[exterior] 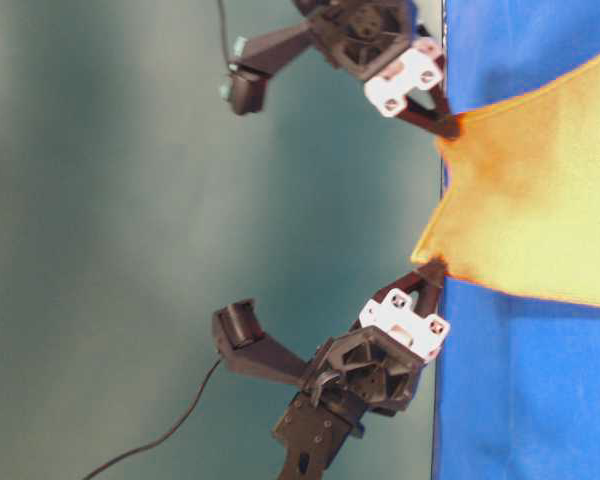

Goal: Fold the orange towel.
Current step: 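Grasp the far corners of the strip with both grippers, then fold the far half of the strip toward the near end with both grippers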

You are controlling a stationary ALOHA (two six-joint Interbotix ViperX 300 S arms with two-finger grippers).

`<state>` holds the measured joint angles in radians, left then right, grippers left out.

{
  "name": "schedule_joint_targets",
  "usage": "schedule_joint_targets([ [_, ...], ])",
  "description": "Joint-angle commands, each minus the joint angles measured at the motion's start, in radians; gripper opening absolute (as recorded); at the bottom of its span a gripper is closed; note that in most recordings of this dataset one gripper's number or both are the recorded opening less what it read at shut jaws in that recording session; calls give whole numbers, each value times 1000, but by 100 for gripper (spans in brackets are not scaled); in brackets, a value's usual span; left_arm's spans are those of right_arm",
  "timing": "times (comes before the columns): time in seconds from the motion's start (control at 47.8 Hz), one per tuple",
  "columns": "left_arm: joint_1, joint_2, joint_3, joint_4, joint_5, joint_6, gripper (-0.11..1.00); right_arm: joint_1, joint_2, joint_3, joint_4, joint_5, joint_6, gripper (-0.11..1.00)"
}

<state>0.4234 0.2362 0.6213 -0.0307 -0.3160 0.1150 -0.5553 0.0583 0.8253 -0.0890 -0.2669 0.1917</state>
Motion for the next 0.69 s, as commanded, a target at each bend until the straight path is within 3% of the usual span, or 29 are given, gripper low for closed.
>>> schedule_joint_targets([
  [0.0, -2, -32, -6, 2, 9, 0, 1, 2, -32, -6, 2, -5, -2, 3],
  [0.335, -28, -75, 17, 2, 49, 2, 1, 29, -67, 14, 3, 8, 2, 3],
  [0.669, -169, -202, 107, 2, 51, 18, 1, 172, -202, 86, 35, 61, 3, 3],
])
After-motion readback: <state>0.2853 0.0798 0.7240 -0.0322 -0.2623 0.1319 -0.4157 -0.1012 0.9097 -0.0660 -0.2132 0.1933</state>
